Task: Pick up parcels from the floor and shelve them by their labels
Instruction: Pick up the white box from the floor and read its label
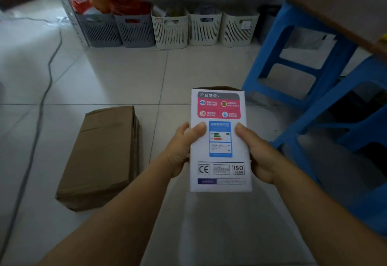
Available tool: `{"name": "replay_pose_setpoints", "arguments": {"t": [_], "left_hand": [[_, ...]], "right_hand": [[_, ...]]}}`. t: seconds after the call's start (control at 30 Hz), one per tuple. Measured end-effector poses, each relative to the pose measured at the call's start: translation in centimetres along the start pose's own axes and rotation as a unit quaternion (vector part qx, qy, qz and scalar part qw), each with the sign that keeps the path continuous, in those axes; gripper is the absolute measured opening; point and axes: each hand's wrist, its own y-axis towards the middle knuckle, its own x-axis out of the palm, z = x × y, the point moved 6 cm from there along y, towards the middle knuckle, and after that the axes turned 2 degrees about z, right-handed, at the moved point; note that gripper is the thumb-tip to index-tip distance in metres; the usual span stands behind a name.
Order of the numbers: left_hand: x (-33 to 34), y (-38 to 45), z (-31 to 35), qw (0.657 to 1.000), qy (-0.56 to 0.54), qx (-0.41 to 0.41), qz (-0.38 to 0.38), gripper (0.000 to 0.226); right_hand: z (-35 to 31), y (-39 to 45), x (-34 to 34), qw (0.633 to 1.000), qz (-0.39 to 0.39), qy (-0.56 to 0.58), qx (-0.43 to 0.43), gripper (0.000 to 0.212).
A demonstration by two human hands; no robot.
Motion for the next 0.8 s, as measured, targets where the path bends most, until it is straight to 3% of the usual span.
{"name": "replay_pose_setpoints", "arguments": {"t": [0.1,0.17,0.27,0.37,0.43,0.5,0.53,0.63,0.8], "left_hand": [[-0.2,-0.2,0.2,0.990,0.045,0.000,0.131,0.118],[0.1,0.0,0.6,0.986,0.076,0.005,0.148,0.140],[0.1,0.2,1.8,0.988,0.071,0.011,0.139,0.138],[0.3,-0.8,2.9,0.990,0.052,0.001,0.134,0.105],[0.1,-1.0,2.8,0.991,0.063,0.000,0.120,0.068],[-0.5,-0.9,2.2,0.994,0.035,0.009,0.105,0.036],[-0.7,-0.9,2.2,0.995,0.013,0.014,0.095,0.033],[-1.1,-0.7,2.1,0.996,-0.055,0.018,0.071,0.043],[0.6,-1.2,1.6,0.990,-0.112,-0.013,-0.089,0.096]], "right_hand": [[-1.7,-0.2,1.2,0.994,0.052,-0.084,-0.044,0.092],[-2.4,-0.4,2.1,0.985,0.064,-0.139,-0.078,0.118],[-3.4,-0.7,1.4,0.968,0.107,-0.205,-0.097,0.142],[-3.8,-0.7,0.7,0.976,0.104,-0.164,-0.094,0.140],[-3.6,-0.8,0.6,0.984,0.086,-0.129,-0.086,0.141],[-3.0,-0.8,0.6,0.994,0.052,-0.057,-0.077,0.128],[-2.8,-0.9,0.6,0.996,0.036,-0.020,-0.074,0.114],[-2.2,-1.3,0.0,0.997,0.016,0.039,-0.062,0.082],[-1.6,-1.2,0.7,0.988,-0.066,0.125,-0.063,0.114]]}}
